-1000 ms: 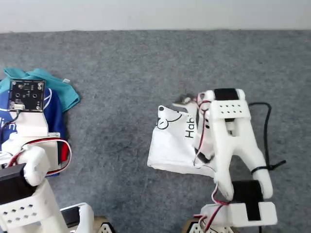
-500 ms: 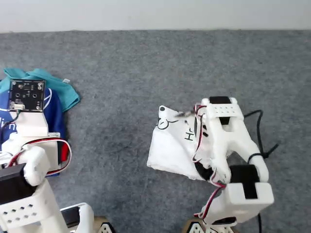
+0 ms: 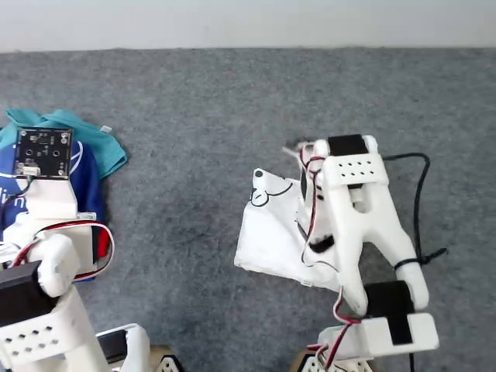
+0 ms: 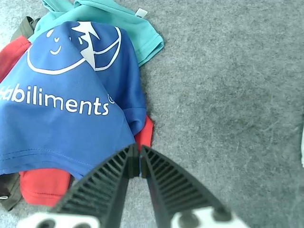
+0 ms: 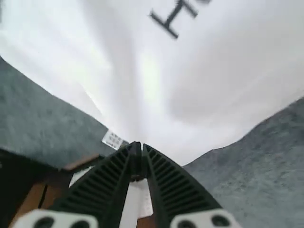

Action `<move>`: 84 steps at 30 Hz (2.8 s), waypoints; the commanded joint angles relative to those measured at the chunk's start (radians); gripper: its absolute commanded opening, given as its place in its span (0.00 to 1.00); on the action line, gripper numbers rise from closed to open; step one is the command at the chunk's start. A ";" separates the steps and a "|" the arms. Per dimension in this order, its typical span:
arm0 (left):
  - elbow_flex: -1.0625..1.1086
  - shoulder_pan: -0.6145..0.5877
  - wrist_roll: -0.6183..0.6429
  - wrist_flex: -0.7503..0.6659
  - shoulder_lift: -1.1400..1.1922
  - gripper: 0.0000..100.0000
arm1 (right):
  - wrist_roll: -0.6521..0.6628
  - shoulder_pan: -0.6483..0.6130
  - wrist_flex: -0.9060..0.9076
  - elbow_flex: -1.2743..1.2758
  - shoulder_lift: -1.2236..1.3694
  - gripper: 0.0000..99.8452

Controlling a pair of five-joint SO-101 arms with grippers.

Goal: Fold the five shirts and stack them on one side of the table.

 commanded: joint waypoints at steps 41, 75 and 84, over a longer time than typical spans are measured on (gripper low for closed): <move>0.097 -0.333 -0.009 0.011 -0.006 0.01 | -0.025 -0.027 -0.045 -0.666 0.400 0.01; 0.096 -0.333 -0.005 0.014 -0.006 0.01 | -0.206 0.209 -0.031 -0.644 0.573 0.13; 0.097 -0.333 -0.005 0.011 -0.006 0.01 | -0.203 0.251 -0.038 -0.644 0.578 0.13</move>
